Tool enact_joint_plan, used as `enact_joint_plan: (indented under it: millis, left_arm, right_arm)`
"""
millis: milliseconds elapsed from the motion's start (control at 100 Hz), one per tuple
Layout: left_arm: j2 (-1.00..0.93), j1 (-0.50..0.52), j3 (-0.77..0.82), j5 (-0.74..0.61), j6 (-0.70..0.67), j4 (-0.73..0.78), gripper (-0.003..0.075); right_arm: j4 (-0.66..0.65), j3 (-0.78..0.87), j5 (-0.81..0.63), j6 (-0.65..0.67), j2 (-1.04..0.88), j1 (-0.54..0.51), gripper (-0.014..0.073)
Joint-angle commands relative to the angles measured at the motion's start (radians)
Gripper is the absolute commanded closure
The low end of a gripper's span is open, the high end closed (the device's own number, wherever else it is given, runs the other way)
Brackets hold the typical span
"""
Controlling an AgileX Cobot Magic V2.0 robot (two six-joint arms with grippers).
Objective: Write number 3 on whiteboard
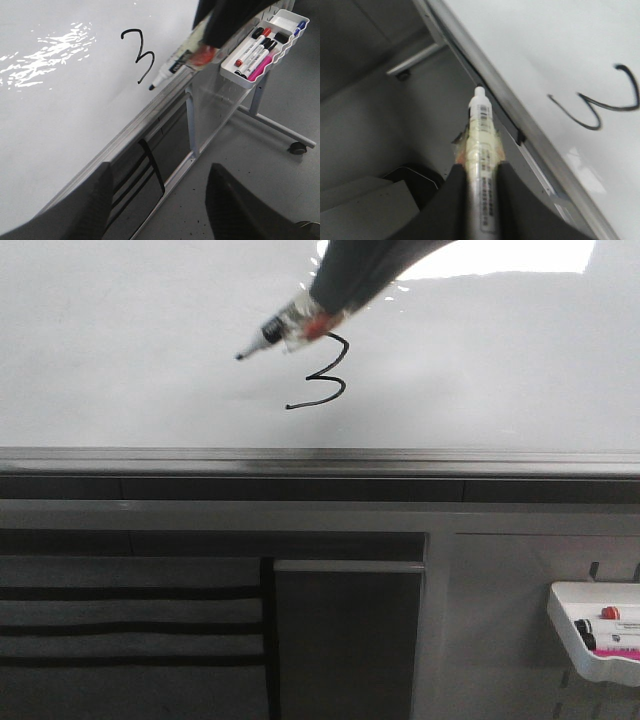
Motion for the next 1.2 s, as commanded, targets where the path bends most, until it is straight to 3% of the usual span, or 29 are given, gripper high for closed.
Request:
enact_joint_plan:
  millis: [0, 390, 510, 660, 880, 1190]
  left_arm:
    - [-0.007, 0.002, -0.027, -0.051, -0.011, -0.042, 0.0336]
    - [-0.007, 0.002, -0.027, -0.050, -0.011, -0.098, 0.0336]
    - [0.010, -0.019, -0.031, -0.010, 0.095, -0.106, 0.0336]
    - [0.072, -0.102, -0.060, 0.049, 0.204, -0.114, 0.0336]
    - [0.197, -0.245, -0.141, 0.045, 0.229, -0.112, 0.0336]
    - [0.335, -0.305, -0.252, 0.046, 0.248, -0.114, 0.0336]
  right_arm:
    - [0.086, 0.009, 0.029, -0.117, -0.110, 0.014, 0.0575]
    - [0.058, 0.051, 0.138, -0.433, -0.218, 0.039, 0.0575]
    - [0.058, 0.049, 0.125, -0.501, -0.216, 0.039, 0.0575]
    - [0.058, 0.049, 0.096, -0.528, -0.213, 0.046, 0.0575]
    - [0.058, 0.049, 0.078, -0.561, -0.213, 0.069, 0.0575]
    - [0.058, 0.049, 0.074, -0.562, -0.213, 0.069, 0.0575]
